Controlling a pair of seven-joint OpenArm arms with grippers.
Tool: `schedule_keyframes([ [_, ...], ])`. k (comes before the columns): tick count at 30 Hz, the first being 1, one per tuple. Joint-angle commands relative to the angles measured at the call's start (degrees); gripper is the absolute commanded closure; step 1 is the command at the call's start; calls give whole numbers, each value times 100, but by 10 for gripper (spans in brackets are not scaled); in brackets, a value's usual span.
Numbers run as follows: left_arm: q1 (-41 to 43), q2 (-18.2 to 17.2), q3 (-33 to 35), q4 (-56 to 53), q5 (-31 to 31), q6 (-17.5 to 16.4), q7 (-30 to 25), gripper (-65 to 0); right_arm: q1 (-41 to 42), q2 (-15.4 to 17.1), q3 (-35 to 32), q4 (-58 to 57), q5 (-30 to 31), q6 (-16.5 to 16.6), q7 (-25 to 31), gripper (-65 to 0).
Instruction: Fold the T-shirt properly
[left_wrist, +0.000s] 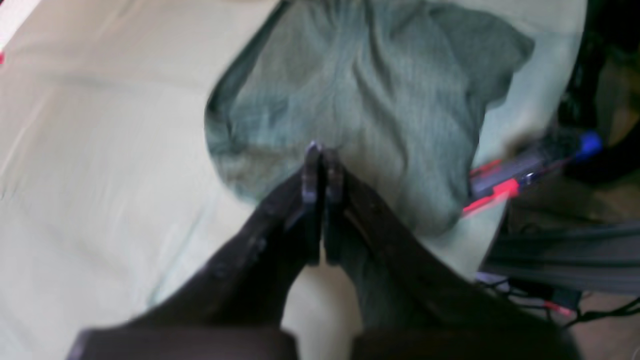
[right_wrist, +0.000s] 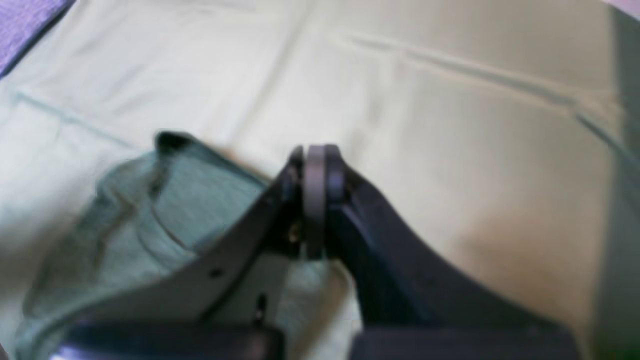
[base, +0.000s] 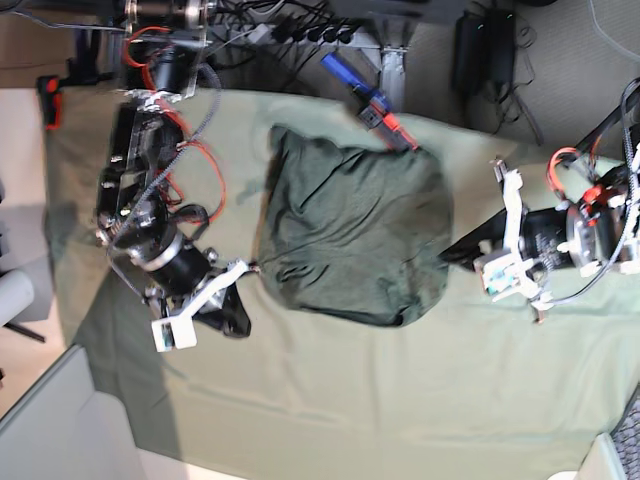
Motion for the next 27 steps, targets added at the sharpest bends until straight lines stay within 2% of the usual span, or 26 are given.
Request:
schedule_keyframes([
  [1, 107, -138, -225, 166, -116, -19, -85, 0, -24, 129, 157, 146, 136, 50, 87, 0],
  [7, 1200, -212, -1287, 501, -319, -19, -20, 0, -935, 560, 1084, 382, 555, 52, -57, 0],
  [14, 2315, -212, -2234, 675, -623, -19, 7, 0, -2267, 881, 2127, 579, 1200, 55, -240, 0],
  [21, 3716, -186, -2430, 675, -566, -19, 44, 0, -3722, 957, 2557, 949, 1532, 55, -413, 0],
  [27, 4795, 175, -2428, 654, -332, -19, 42, 0, -4863, 951, 2566, 1073, 1823, 52, -627, 0],
])
